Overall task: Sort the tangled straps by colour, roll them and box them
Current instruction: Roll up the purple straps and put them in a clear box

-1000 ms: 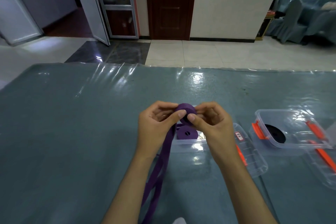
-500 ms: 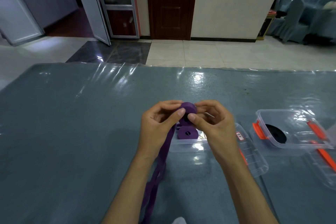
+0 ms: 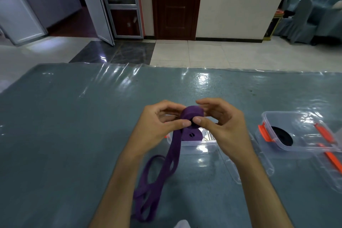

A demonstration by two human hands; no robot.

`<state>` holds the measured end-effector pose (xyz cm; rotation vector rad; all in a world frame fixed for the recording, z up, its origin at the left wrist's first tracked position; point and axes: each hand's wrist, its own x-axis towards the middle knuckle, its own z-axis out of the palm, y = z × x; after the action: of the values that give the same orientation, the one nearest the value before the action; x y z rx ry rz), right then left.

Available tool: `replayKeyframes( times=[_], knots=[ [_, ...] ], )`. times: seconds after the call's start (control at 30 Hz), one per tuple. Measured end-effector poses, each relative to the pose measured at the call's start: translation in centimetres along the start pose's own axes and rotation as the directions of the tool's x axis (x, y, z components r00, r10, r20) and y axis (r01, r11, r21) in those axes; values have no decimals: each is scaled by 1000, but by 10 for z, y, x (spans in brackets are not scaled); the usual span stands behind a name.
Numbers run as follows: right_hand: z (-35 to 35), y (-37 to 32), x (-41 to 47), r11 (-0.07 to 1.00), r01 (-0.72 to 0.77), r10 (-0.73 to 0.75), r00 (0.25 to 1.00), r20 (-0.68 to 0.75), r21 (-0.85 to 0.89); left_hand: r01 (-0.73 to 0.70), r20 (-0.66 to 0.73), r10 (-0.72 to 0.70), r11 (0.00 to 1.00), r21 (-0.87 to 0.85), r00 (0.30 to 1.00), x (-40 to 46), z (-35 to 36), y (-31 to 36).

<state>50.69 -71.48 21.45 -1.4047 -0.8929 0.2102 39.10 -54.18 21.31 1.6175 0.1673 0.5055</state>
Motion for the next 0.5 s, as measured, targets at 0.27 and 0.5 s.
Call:
replayKeyframes(
  times=[0.27,0.5],
  knots=[
    [8,-15,3,987,133,-126,989,-76,93,-116,0,116,992,44,993,2,-3,24],
    [14,-20,0,979,203,-202,979,-34,24,-94,154,98,995,-32,983,-3,-13,28]
  ],
)
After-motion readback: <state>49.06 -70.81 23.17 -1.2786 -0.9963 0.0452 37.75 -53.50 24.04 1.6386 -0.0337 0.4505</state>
